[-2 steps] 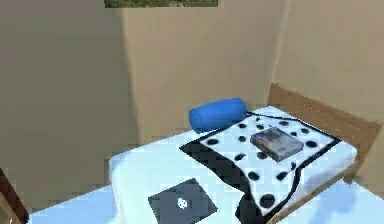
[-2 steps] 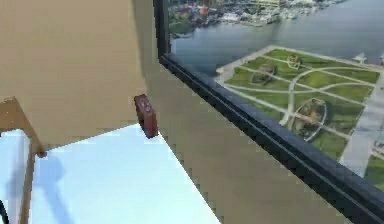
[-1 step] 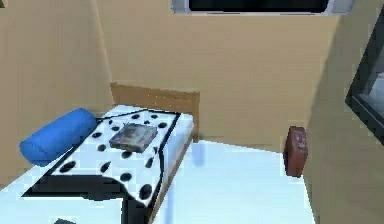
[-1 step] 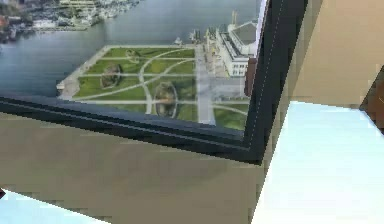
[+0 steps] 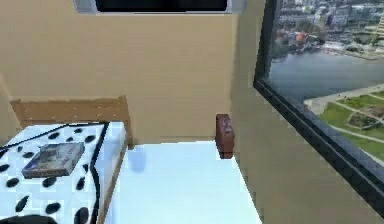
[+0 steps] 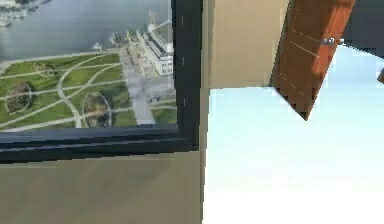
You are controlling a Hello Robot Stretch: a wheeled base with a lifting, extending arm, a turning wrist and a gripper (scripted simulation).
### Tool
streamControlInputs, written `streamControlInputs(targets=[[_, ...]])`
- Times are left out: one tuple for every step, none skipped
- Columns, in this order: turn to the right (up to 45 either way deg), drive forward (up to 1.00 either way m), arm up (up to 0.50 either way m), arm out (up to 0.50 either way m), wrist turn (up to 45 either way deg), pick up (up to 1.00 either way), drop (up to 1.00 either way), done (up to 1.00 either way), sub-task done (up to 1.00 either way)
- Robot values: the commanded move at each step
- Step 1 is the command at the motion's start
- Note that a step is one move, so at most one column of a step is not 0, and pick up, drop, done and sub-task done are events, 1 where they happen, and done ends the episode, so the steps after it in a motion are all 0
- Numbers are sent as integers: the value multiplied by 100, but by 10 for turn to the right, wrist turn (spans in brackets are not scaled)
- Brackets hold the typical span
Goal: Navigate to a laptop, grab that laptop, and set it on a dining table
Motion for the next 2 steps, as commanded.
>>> streamControlInputs(targets=[[0, 15, 0, 0, 0, 0, 0, 0, 0], [-450, 0, 0, 0, 0, 0, 0, 0, 0]])
